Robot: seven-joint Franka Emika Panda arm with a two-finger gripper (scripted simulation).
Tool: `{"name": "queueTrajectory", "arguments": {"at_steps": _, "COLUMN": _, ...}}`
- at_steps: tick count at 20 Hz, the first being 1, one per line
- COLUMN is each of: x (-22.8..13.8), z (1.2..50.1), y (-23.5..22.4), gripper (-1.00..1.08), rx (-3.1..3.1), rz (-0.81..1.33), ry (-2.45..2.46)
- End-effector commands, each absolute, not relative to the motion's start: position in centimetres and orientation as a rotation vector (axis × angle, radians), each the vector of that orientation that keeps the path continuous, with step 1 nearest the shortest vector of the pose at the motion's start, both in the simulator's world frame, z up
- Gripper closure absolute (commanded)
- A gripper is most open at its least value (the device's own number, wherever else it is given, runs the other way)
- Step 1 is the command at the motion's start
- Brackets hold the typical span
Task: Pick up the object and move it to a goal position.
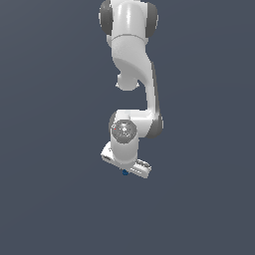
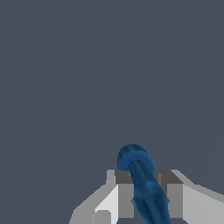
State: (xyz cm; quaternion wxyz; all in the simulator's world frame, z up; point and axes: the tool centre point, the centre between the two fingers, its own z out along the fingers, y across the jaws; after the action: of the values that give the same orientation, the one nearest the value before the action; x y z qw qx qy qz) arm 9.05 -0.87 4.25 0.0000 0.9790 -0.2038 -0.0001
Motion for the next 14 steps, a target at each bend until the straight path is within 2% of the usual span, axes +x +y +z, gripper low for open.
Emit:
{"name": "queueTrajectory", "arguments": {"at_steps": 1, "x": 9.1, "z": 4.3, "y": -0.9, "gripper": 1.08, "rx": 3.076, "rz": 0.0, "ry": -0.64}}
{"name": "queueTrajectory", "arguments": {"at_steps": 14, "x": 8.4, "z": 6.6, "y": -1.2, "gripper": 1.08, "rx": 3.076, "rz": 0.0, "ry": -0.64}}
